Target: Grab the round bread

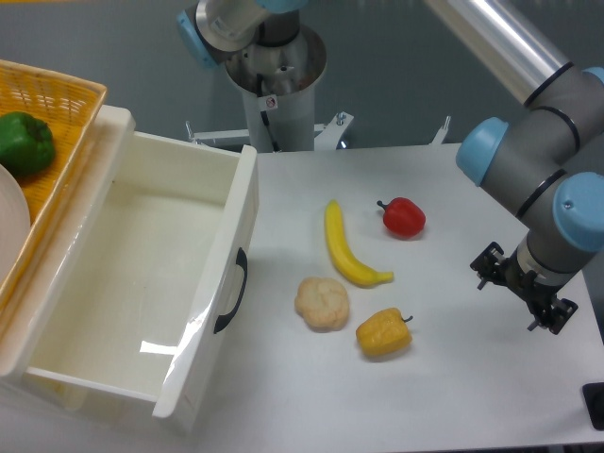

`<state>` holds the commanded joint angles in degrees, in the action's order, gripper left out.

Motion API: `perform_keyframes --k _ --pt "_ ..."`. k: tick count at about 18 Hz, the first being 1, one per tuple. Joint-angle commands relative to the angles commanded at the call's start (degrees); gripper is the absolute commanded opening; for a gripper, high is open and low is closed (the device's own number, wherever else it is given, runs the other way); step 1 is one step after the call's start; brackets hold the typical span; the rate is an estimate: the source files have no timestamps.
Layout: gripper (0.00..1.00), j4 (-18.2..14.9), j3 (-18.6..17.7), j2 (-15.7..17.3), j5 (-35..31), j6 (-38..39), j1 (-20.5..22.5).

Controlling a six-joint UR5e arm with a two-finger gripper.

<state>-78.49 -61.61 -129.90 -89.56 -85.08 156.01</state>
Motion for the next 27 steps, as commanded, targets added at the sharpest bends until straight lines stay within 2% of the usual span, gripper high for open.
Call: perform_keyframes --k 6,11,13,15,20,22,23,25,27 --pt "1.0 -0.1 -0.4 0.2 -0.1 0.3 -0.2" --pt "1.0 0.4 -2.9 0.7 -0.1 0.8 -0.5" --pt "1.0 1.7 -5.0 1.6 -0.2 3.4 -0.7" --pt "1.0 3.8 -7.5 2.8 -0.5 6.3 -1.8" --pt "1.0 3.9 -12.6 6.8 -1.9 9.1 -4.0" --pt "1.0 3.6 -13.7 8.5 0.3 9.2 -4.1" --pt "1.0 3.1 -14.2 9.2 3.7 9.5 -4.1" --pt "1.0 2.9 -16.7 11.1 8.1 10.8 -4.2" --pt "1.0 2.9 -19.4 12.8 9.3 14.0 -5.5"
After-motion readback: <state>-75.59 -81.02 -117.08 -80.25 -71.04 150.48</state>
